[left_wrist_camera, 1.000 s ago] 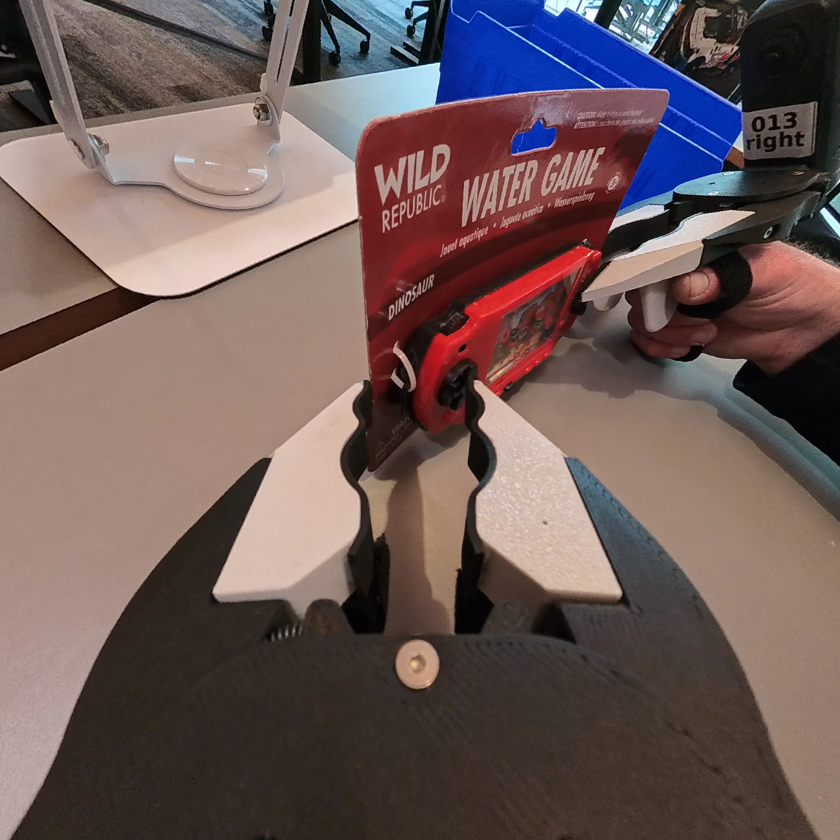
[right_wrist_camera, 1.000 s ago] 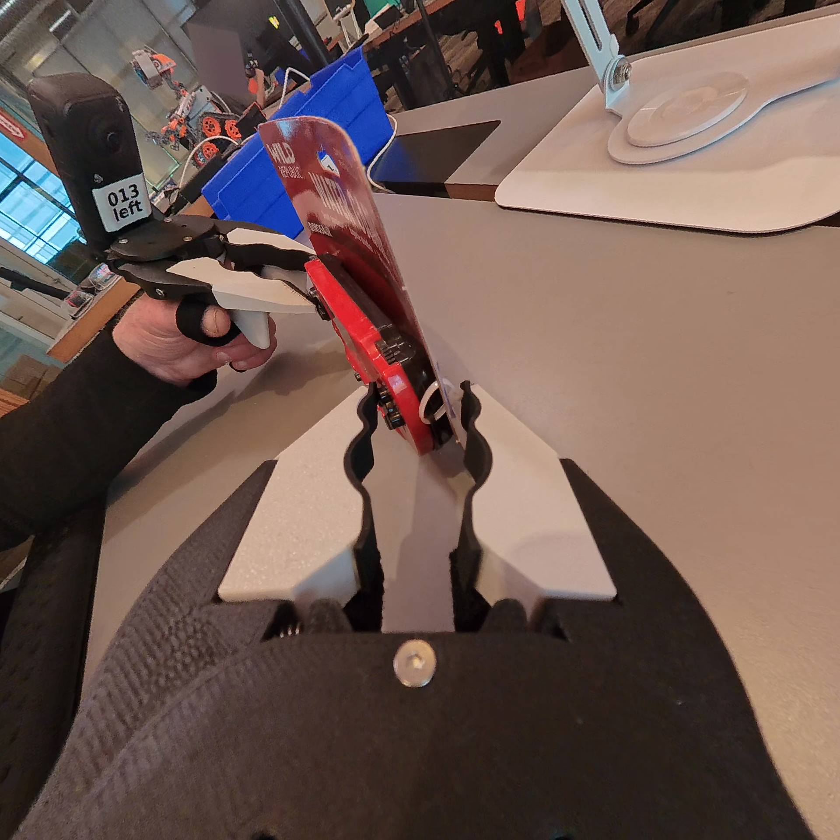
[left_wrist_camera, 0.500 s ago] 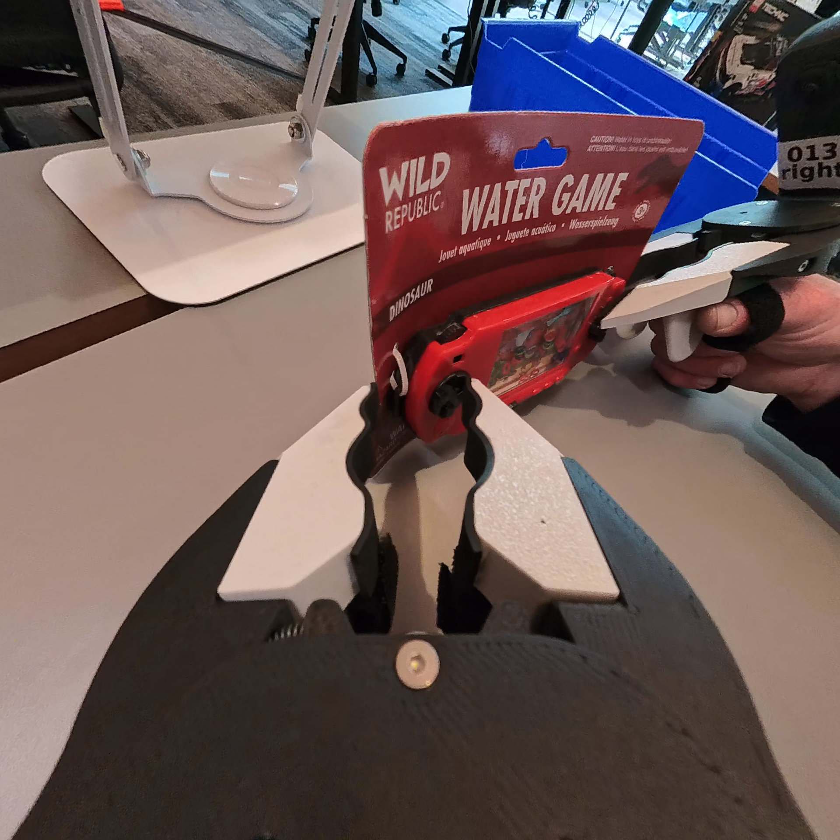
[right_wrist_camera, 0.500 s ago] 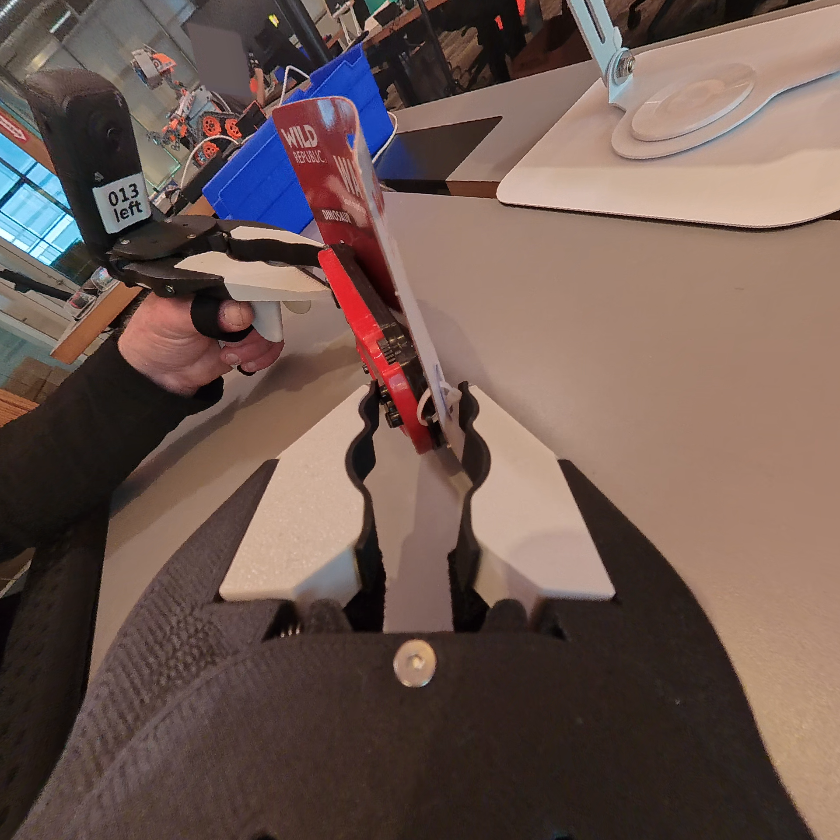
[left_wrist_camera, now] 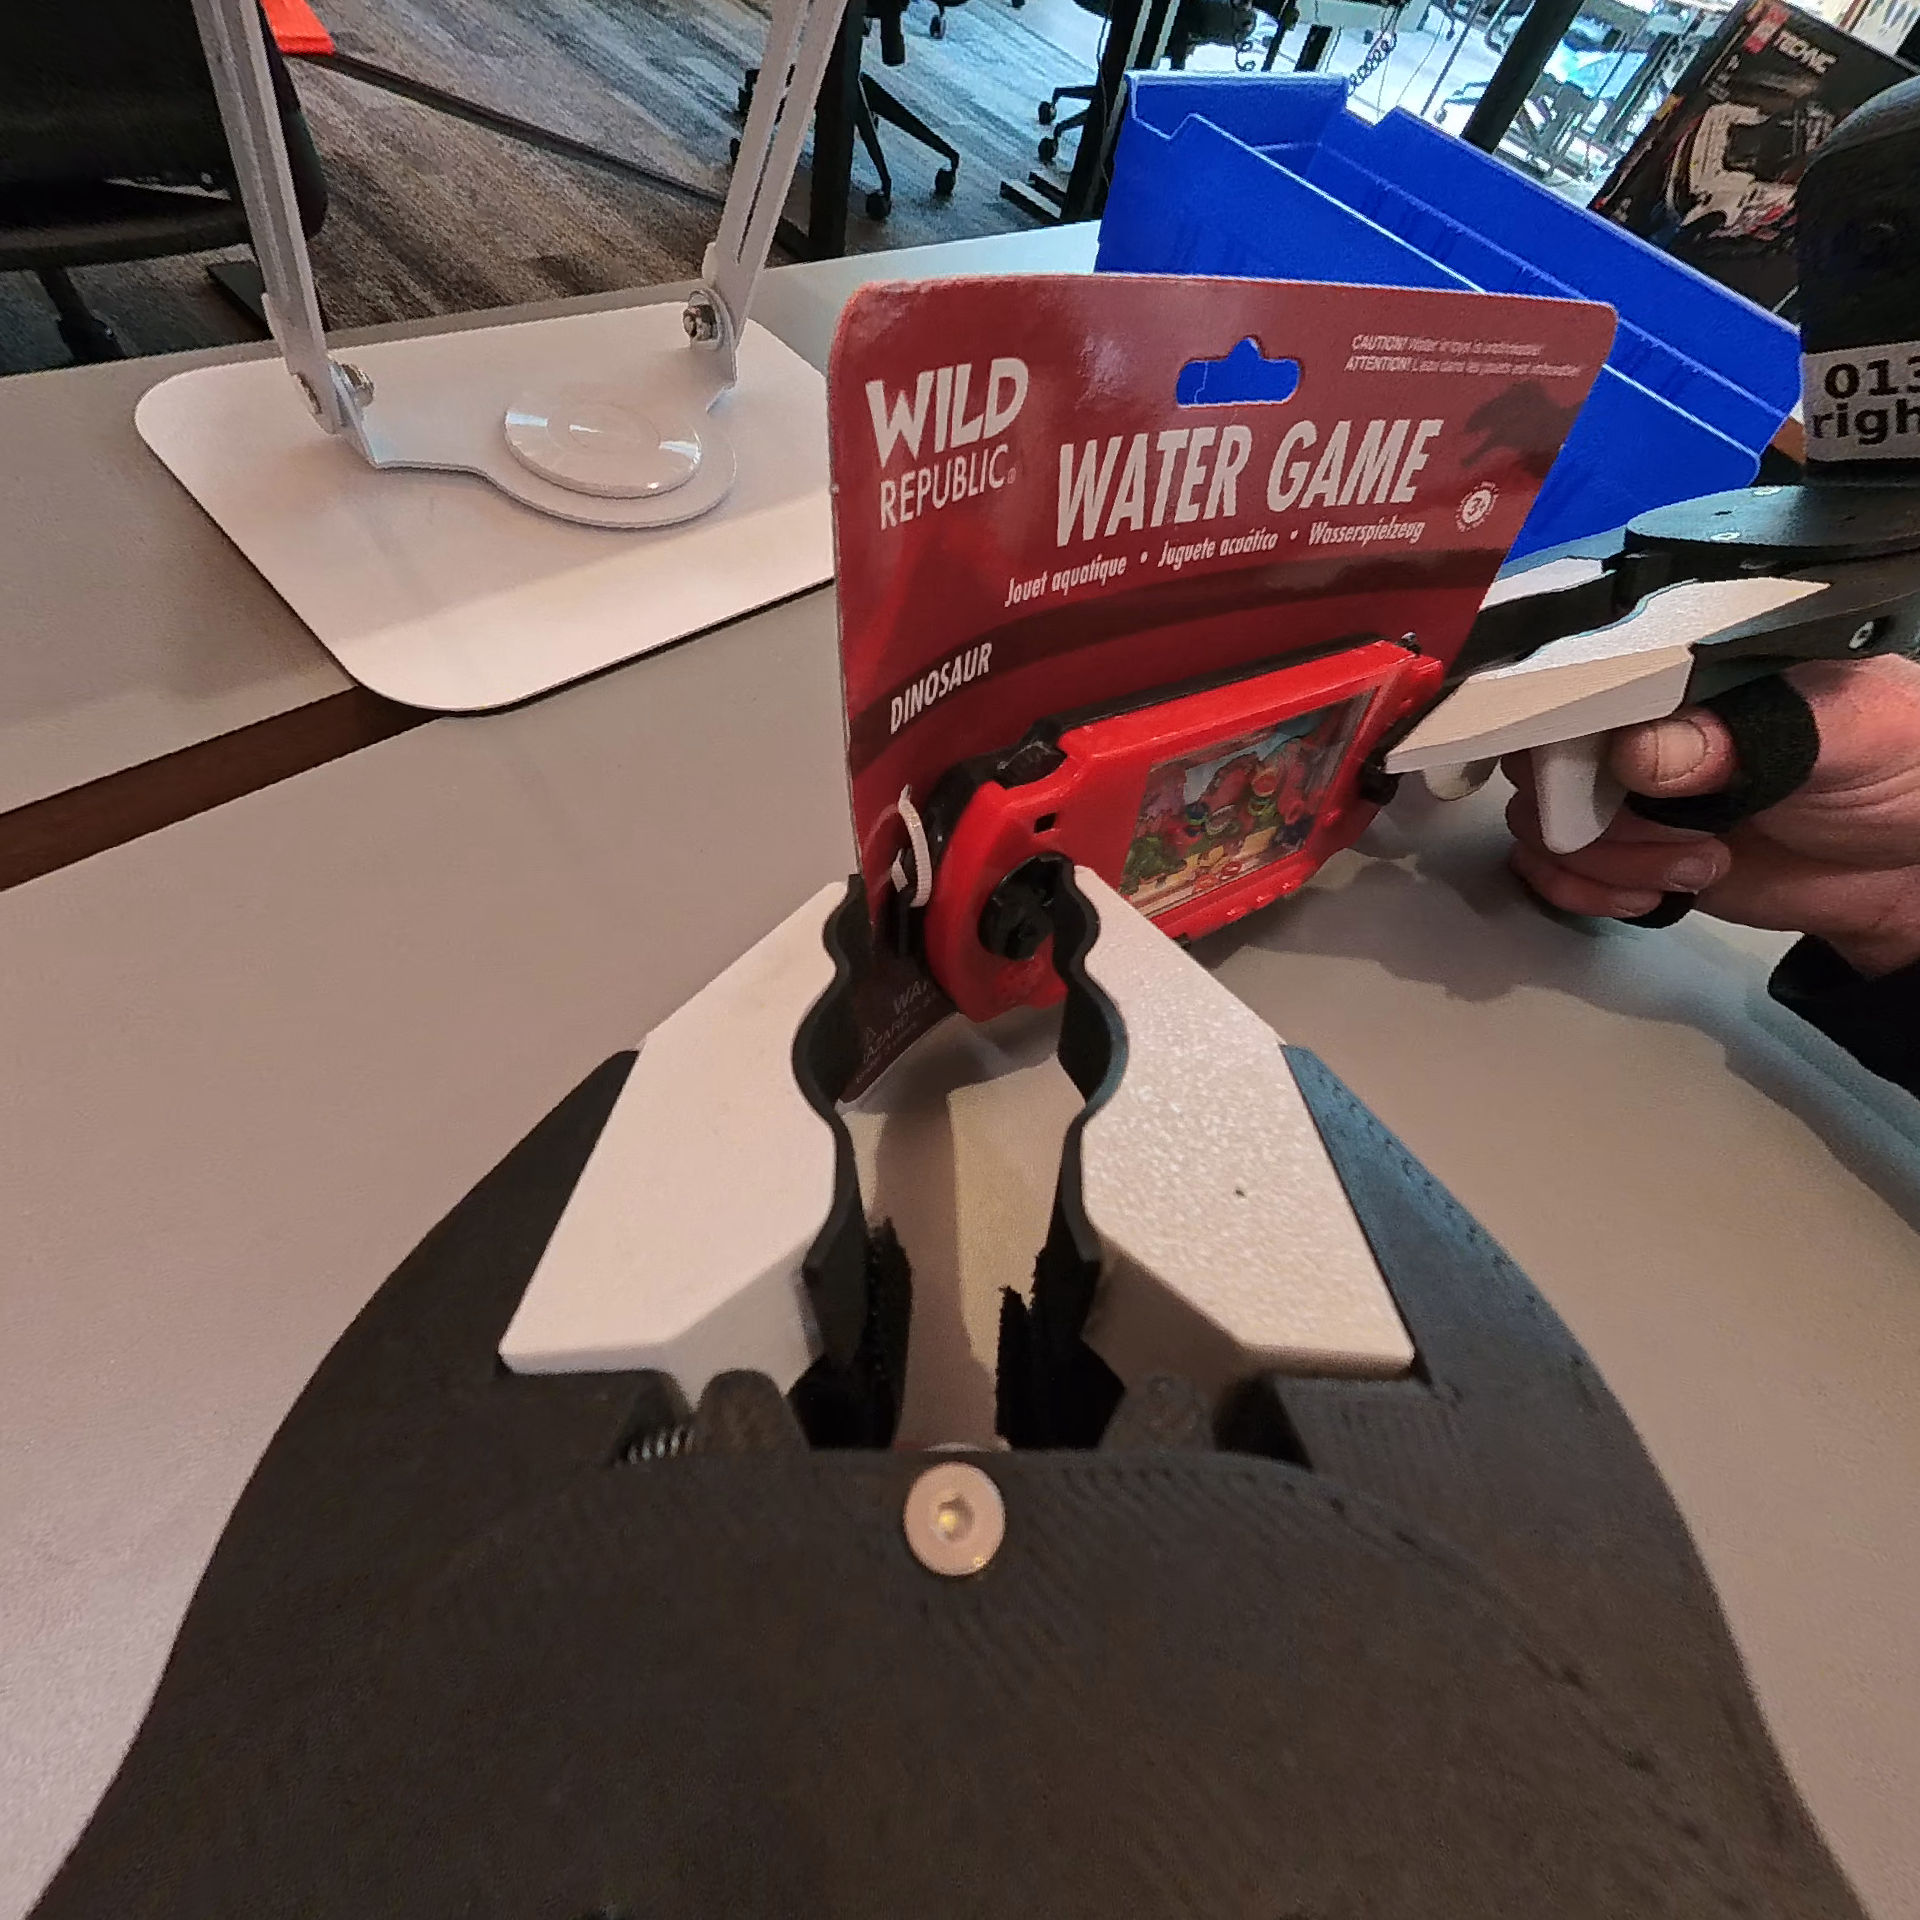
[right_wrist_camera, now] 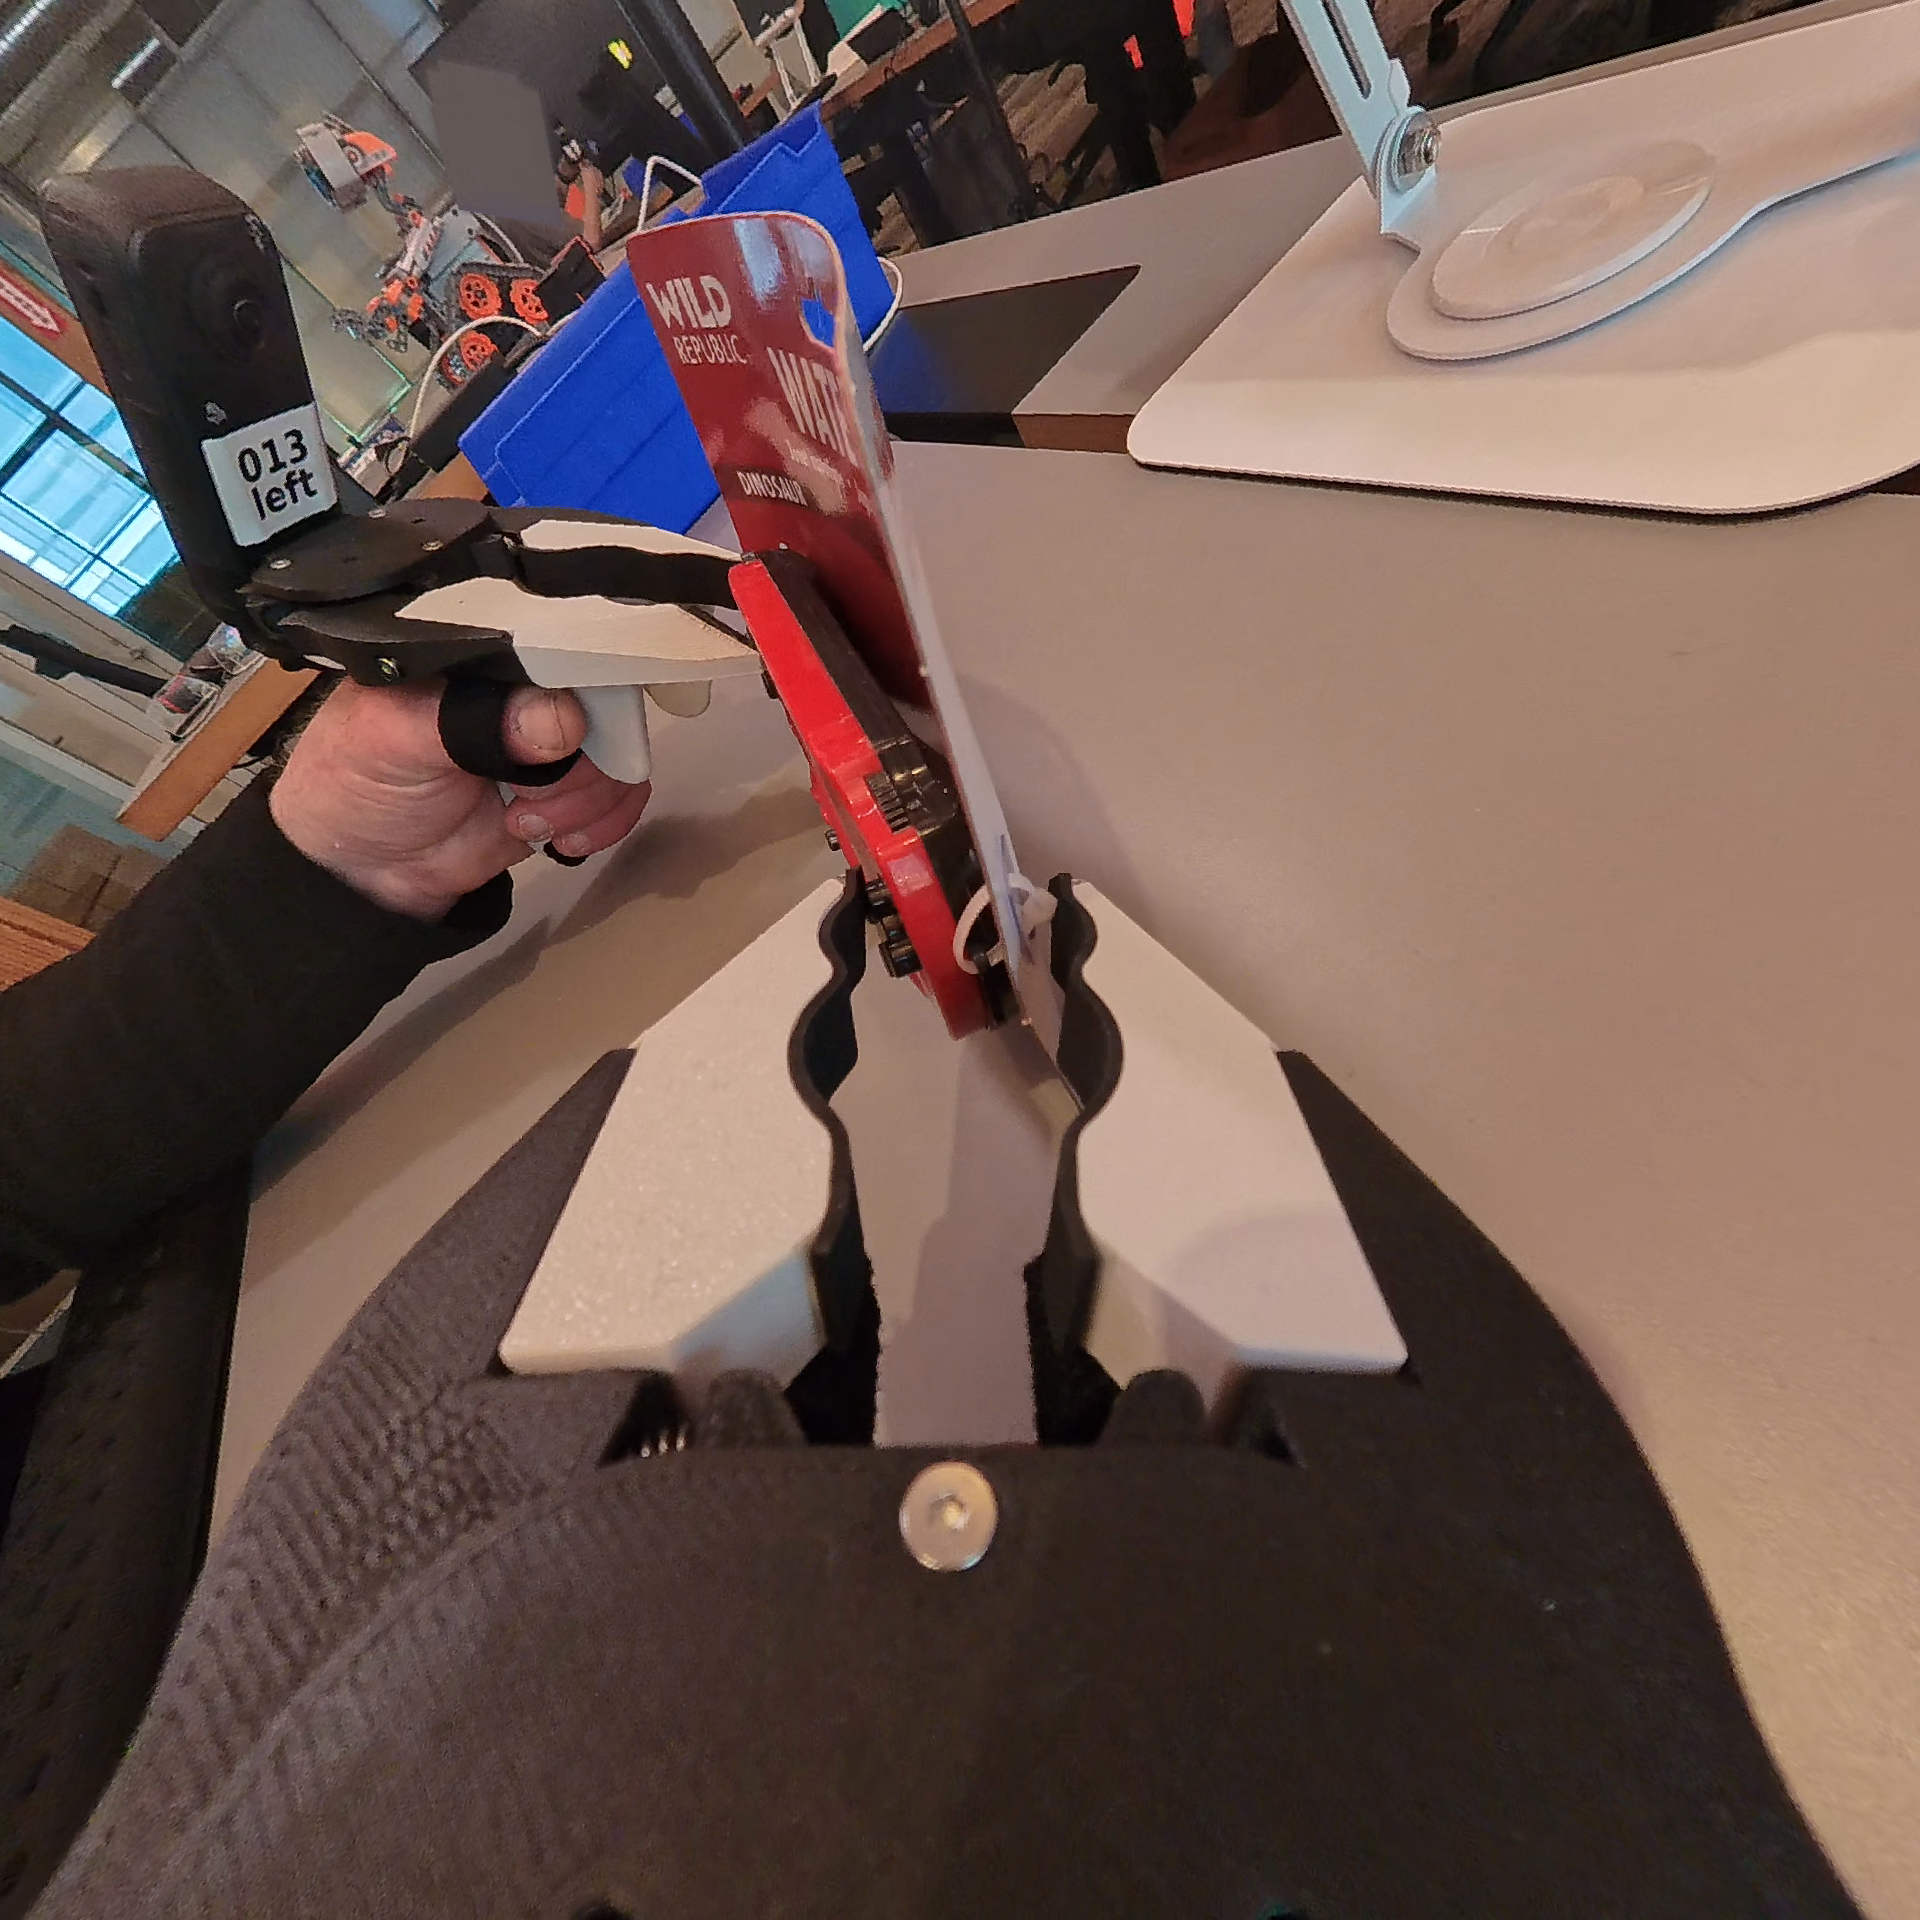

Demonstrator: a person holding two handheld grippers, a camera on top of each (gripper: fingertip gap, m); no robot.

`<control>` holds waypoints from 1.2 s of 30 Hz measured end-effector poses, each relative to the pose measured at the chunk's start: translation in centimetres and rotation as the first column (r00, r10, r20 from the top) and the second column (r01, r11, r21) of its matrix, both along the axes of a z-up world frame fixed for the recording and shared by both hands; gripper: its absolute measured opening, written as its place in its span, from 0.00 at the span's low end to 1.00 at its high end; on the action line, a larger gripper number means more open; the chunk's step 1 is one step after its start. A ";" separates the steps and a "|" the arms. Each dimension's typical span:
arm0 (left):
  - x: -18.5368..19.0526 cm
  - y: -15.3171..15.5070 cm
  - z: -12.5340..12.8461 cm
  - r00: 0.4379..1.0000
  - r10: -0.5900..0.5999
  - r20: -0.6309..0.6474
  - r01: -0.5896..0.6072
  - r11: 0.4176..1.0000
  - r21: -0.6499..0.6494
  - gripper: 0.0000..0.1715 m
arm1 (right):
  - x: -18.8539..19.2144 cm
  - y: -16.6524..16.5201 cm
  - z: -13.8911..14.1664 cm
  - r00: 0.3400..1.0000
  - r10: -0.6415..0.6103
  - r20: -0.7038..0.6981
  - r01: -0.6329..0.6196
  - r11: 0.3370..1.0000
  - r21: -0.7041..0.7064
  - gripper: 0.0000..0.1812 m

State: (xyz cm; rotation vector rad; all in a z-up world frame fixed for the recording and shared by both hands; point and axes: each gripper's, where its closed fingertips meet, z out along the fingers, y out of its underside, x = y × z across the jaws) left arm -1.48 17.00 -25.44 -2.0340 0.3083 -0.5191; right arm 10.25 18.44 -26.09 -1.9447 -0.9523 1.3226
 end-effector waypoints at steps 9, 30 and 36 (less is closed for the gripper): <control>0.2 -0.5 0.0 0.999 -0.032 0.002 0.032 0.999 -0.011 0.23 | 0.2 -0.2 0.1 1.000 0.017 0.001 -0.017 1.000 0.019 0.20; -0.3 -1.8 -0.4 0.995 -0.102 0.022 0.104 0.992 -0.071 0.24 | -0.7 -1.5 0.3 0.995 0.084 0.053 -0.087 0.995 0.052 0.15; -0.7 -1.8 -0.3 0.995 -0.089 0.041 0.093 0.992 -0.091 0.24 | -0.8 -2.0 0.0 0.994 0.101 0.040 -0.102 0.994 0.033 0.21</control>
